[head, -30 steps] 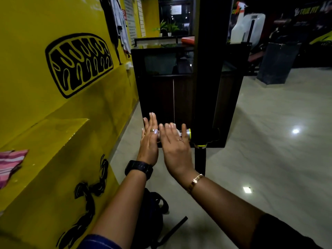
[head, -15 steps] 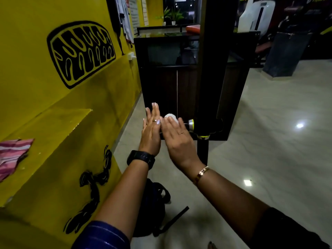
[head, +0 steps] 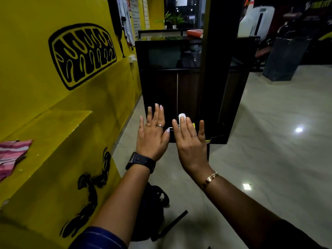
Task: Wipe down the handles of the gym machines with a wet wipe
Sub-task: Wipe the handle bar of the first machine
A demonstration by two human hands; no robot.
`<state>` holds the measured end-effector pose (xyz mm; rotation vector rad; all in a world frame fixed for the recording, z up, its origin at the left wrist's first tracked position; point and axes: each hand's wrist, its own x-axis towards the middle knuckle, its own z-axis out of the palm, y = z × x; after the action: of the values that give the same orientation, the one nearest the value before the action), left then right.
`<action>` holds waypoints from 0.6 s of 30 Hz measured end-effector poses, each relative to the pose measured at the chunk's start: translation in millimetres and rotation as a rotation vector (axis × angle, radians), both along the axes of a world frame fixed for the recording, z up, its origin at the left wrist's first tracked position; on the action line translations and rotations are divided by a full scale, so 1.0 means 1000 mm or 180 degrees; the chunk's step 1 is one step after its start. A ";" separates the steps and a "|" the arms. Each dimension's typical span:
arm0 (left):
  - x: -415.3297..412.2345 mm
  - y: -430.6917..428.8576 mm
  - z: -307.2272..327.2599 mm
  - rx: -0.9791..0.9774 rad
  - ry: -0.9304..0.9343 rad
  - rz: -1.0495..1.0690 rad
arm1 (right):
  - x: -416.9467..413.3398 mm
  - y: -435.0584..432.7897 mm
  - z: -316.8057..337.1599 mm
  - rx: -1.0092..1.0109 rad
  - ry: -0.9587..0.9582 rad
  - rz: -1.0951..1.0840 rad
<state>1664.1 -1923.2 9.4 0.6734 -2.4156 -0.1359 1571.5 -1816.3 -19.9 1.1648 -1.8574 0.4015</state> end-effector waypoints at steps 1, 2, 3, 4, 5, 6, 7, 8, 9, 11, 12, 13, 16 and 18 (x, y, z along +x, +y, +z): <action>0.000 0.000 0.000 -0.0143 -0.0076 0.0087 | 0.001 0.005 -0.007 0.0037 0.0010 0.0107; 0.000 0.000 -0.001 -0.0183 -0.0101 0.0132 | 0.002 0.011 -0.012 0.0076 0.0011 0.0219; 0.000 -0.001 -0.002 -0.0177 -0.0096 0.0155 | 0.002 0.016 -0.014 0.0098 0.0008 0.0306; 0.000 -0.001 -0.002 -0.0145 -0.0063 0.0144 | 0.000 0.018 -0.012 0.0097 0.0007 0.0379; -0.001 -0.003 -0.004 -0.0090 -0.0004 0.0090 | -0.001 0.017 -0.008 0.0082 -0.0012 0.0443; -0.002 -0.002 -0.005 0.0070 0.0128 -0.0026 | -0.001 0.013 -0.003 0.0068 -0.0058 0.0495; -0.004 -0.003 -0.007 0.0453 0.0363 -0.0218 | 0.001 0.006 0.002 0.0043 -0.0138 0.0527; -0.006 -0.002 -0.006 0.1131 0.0765 -0.0465 | 0.004 -0.002 0.007 -0.0017 -0.0242 0.0548; -0.007 0.001 -0.002 0.2028 0.1313 -0.0672 | 0.008 -0.010 0.012 -0.0095 -0.0375 0.0578; -0.005 0.004 0.005 0.3611 0.2350 -0.0830 | 0.017 -0.021 0.019 -0.0278 -0.0765 0.0727; -0.002 0.006 0.010 0.4142 0.2666 -0.0873 | 0.022 -0.024 0.019 -0.0367 -0.0943 0.0877; 0.001 0.007 0.013 0.4526 0.2898 -0.0947 | 0.027 -0.023 0.016 -0.0421 -0.1033 0.1077; 0.011 0.005 0.018 0.5124 0.3312 -0.1159 | 0.040 -0.017 -0.005 -0.0097 -0.0681 0.1627; 0.012 0.002 0.019 0.5259 0.3332 -0.1192 | 0.040 -0.018 -0.012 0.0197 -0.0369 0.1669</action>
<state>1676.5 -1920.8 28.3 0.4770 -0.9295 -2.1029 1611.2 -1834.4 -32.0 1.7039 -1.6502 0.7183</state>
